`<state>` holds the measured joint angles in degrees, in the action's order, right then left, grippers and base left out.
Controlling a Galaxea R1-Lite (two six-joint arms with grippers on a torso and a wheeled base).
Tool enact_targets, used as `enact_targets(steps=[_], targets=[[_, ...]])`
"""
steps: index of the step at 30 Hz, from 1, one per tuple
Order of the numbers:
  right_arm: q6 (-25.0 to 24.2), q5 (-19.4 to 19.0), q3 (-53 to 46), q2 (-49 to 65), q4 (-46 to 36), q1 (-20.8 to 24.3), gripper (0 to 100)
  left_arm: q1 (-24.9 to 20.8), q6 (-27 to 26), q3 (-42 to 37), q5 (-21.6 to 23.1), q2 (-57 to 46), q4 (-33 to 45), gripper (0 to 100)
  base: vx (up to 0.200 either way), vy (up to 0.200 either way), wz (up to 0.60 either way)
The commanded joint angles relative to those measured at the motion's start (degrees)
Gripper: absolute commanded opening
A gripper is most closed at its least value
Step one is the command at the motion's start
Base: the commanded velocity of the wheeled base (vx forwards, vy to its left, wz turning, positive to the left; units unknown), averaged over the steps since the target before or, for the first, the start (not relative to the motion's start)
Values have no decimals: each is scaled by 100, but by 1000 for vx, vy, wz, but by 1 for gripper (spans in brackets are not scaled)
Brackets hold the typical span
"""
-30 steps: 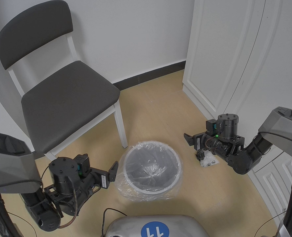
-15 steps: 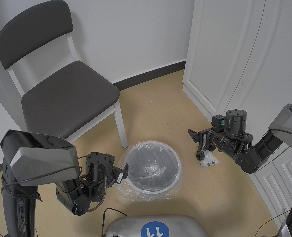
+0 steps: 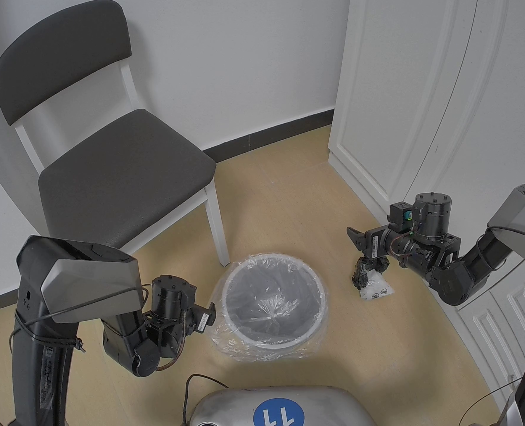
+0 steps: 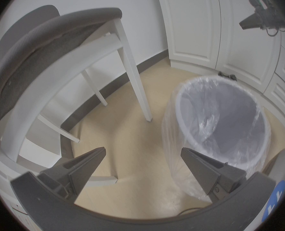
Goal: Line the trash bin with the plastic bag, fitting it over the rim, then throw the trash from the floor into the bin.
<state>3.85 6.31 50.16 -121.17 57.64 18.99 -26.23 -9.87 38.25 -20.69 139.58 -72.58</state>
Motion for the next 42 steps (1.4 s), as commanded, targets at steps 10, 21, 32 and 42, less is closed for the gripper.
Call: enact_targets(steps=[10, 21, 32, 42], targets=[[1, -104, 134, -222, -24, -98, 100, 66, 3, 552, 636, 394, 631, 100, 0, 0, 0], [1, -104, 292, -407, -42, -256, 100, 215, 12, 2002, 909, 684, 2213, 100, 0, 0, 0], [10, -104, 327, -548, -42, -282, 100, 338, 56, 3461, 1260, 834, 4129, 100, 0, 0, 0], [10, -104, 327, -600, -42, -282, 100, 417, 161, 4533, 1260, 1256, 4244, 100, 0, 0, 0]])
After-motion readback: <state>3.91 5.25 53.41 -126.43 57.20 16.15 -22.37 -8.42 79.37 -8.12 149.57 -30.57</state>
